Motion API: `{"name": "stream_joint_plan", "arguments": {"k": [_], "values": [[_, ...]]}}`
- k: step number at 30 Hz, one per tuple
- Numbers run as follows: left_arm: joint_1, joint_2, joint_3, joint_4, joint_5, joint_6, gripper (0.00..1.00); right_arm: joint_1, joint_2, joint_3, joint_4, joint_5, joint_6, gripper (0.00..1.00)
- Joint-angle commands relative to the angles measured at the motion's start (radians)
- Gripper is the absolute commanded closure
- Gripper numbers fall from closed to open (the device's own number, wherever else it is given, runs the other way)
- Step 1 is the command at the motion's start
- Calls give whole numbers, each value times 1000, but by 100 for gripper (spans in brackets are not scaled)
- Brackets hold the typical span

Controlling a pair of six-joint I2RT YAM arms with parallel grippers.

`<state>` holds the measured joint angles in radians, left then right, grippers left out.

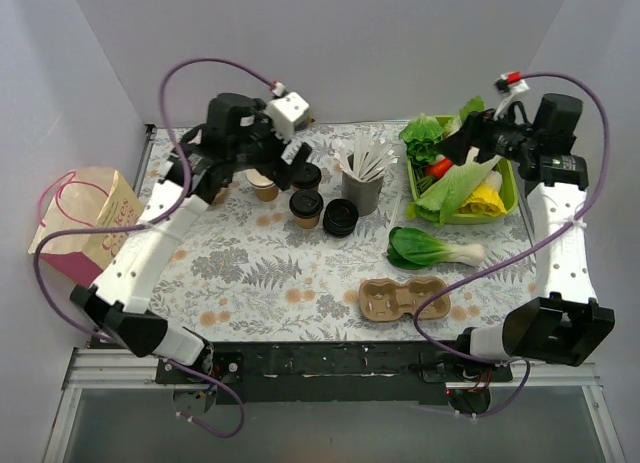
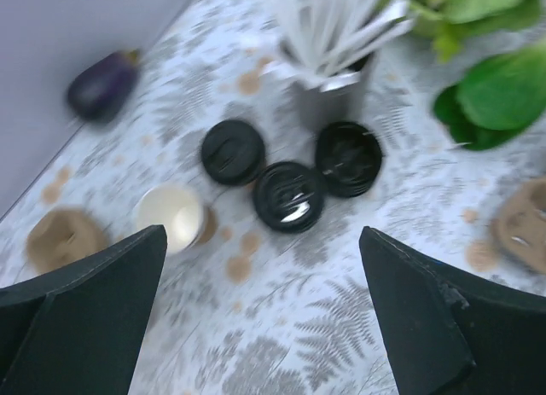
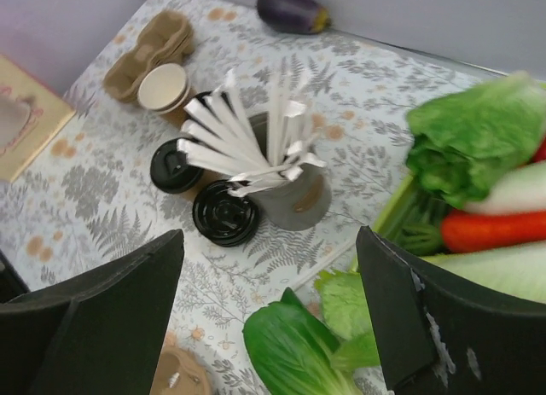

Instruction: Pack the takeout coffee

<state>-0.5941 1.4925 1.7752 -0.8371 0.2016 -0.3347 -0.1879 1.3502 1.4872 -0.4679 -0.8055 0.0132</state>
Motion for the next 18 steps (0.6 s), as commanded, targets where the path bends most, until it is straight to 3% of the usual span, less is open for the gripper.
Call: {"name": "stream_joint_plan", "arguments": {"k": [1,4,6,11,18], "values": [[171,-106,10,-145,-256,-35,2,175,7,-5,-74,32,-168,11],[354,-100,84,-180,-338,-21,2,260,13,-36,-80,29,-174,11],[390,-78,157,-282,-402,-18,2,287,39,-44,-89,14,-174,11],[565,-127,66,-319,-618,80,2,367,102,-35,-84,-4,-174,12],[729,-103,116,-393,-691,122,2,439,179,19,-101,-14,-170,12]]}}
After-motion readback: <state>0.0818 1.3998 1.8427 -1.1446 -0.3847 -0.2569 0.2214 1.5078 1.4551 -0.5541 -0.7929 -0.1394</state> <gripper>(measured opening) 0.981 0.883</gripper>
